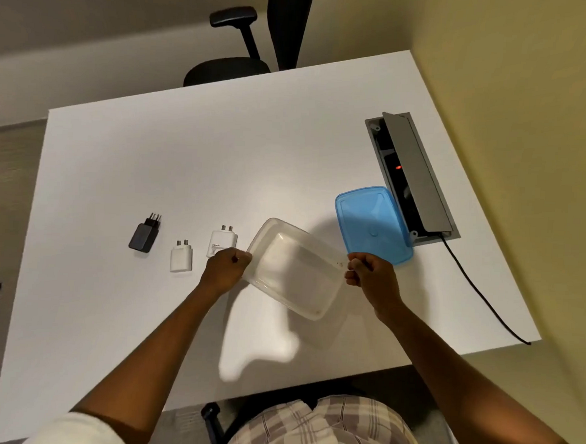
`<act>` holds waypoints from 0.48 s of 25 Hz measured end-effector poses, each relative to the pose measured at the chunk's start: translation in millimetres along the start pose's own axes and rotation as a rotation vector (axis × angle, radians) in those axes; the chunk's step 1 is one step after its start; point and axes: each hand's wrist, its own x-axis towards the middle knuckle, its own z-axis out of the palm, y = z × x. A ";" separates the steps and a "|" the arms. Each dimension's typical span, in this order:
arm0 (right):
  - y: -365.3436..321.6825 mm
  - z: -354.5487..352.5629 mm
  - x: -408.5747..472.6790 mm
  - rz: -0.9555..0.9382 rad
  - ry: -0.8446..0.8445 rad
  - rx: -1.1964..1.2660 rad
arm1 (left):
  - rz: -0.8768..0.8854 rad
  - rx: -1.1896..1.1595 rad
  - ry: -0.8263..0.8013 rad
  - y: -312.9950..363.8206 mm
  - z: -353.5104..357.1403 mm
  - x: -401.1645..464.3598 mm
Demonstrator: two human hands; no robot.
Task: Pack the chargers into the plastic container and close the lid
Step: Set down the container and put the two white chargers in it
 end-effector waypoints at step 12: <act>-22.7 12.0 25.3 -0.074 -0.037 -0.248 | -0.098 -0.267 -0.012 -49.7 39.6 -68.5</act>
